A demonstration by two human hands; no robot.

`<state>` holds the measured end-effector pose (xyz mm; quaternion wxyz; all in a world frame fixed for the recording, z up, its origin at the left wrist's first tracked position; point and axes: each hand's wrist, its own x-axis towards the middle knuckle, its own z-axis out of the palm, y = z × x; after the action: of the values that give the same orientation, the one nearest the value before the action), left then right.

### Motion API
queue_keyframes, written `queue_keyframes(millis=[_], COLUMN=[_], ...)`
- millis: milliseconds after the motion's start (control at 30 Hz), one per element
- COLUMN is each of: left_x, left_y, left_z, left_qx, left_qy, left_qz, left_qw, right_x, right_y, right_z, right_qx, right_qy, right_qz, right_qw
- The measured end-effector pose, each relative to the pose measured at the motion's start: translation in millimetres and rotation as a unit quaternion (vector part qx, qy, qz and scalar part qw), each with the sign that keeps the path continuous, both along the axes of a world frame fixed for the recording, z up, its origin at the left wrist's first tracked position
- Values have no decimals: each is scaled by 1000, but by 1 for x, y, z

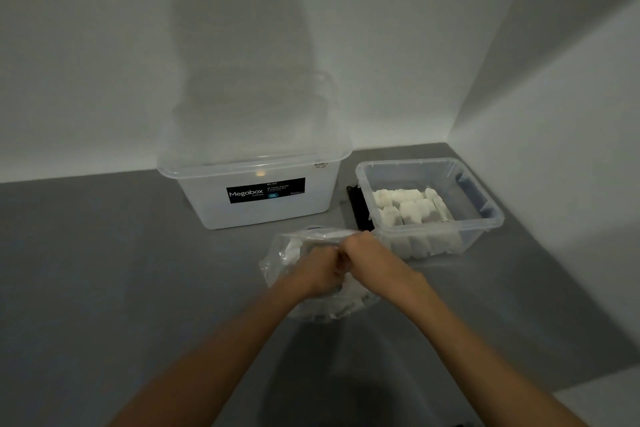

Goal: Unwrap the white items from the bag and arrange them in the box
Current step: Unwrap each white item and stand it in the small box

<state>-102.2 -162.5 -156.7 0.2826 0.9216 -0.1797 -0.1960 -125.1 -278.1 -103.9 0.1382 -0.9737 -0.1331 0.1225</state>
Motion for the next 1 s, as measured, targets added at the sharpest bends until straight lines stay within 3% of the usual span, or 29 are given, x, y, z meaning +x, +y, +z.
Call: queue_keyframes(millis=[100, 433, 833, 1000], left_x=[-2, -1, -7, -8], left_y=[-11, -16, 31, 50], left_z=[-15, -39, 61, 95], left_qx=[-5, 35, -56, -125], left_qy=[-1, -29, -65, -78], left_qz=[5, 7, -7, -17], left_qw=[1000, 999, 996, 989], right_x=[-2, -24, -36, -35], right_y=[-3, -5, -18, -6], right_z=[-8, -15, 15, 24], right_qx=[12, 114, 218, 254], right_qy=[-13, -47, -125, -41], right_qz=[-58, -115, -182, -134], right_qw=[998, 986, 951, 957])
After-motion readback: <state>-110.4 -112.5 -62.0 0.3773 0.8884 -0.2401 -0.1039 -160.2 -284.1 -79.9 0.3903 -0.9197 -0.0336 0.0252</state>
